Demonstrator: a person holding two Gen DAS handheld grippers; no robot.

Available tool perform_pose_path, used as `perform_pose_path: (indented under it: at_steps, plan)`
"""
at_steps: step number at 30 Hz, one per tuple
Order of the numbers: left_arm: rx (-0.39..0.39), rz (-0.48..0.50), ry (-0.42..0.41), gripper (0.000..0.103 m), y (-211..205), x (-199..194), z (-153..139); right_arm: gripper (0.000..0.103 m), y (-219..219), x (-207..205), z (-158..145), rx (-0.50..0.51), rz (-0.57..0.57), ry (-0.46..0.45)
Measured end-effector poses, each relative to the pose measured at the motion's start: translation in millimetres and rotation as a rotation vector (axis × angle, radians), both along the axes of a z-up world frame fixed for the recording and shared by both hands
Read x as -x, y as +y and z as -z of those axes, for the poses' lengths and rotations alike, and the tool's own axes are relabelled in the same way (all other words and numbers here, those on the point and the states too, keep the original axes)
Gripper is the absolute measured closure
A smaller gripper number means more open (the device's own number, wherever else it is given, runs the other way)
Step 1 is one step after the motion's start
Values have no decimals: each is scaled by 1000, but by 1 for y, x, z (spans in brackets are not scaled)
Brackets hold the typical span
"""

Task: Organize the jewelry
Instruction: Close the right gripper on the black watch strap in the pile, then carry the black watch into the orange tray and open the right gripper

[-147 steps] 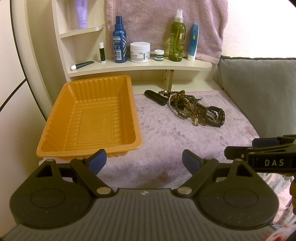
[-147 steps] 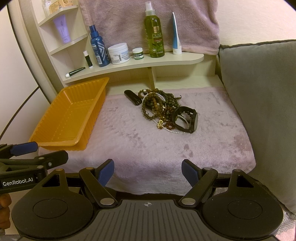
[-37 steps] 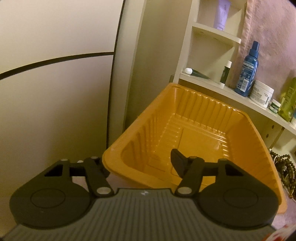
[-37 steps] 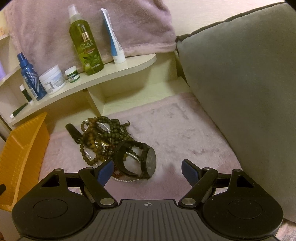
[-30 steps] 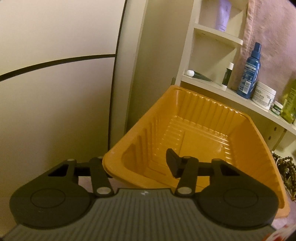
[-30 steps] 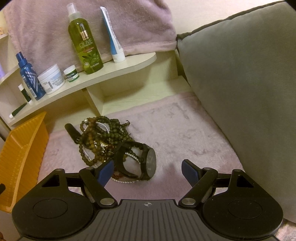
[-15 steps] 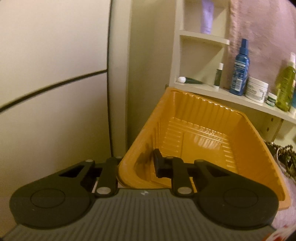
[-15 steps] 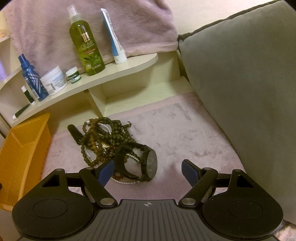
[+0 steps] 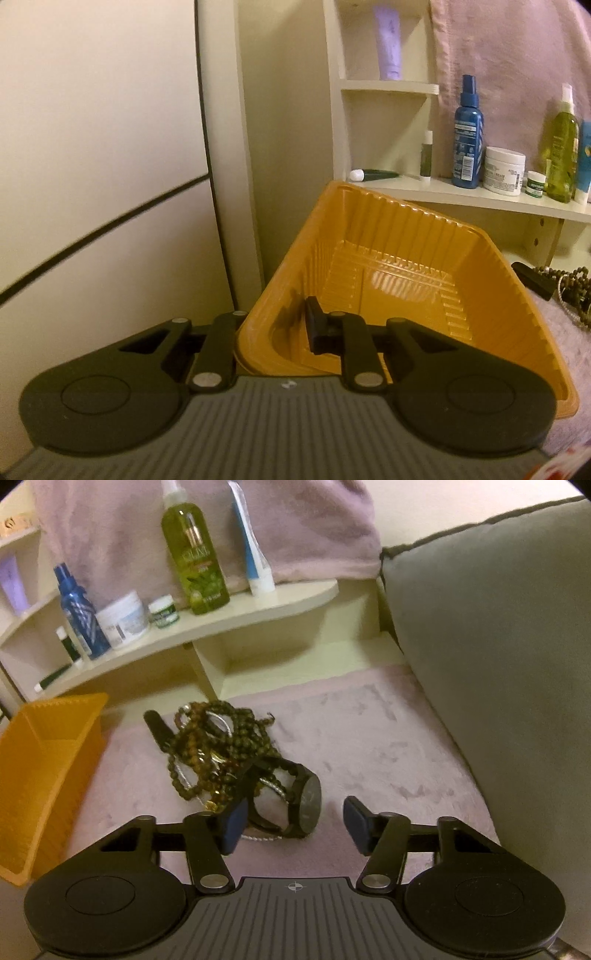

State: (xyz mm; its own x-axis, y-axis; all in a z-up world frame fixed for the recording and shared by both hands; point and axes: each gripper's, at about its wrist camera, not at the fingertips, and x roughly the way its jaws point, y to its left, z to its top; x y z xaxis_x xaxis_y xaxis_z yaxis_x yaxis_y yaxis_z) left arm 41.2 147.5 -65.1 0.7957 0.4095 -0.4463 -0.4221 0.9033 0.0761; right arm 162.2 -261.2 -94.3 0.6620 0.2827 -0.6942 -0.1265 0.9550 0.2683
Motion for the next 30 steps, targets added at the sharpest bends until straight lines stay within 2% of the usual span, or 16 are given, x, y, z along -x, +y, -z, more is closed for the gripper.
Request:
perform_pose_path:
  at_steps: [7,11,18,25,30]
  plan:
    - [-26,11,-8,85,0,2,-4,70,5,-9,5,25,-9,16]
    - [-22,11,-11,85,1,2,-3,86,7,-13,10,35,-4,28]
    - [-17,12,-11,85,2,3,-2,93,3,-12,9,32,8,14]
    - [-15,9,-12,85,1,3,-2,94,5,-10,-5,-18,-1,0]
    - [-14,9,-12,85,0,3,-2,94,23,-8,-24,-96,-56,-30]
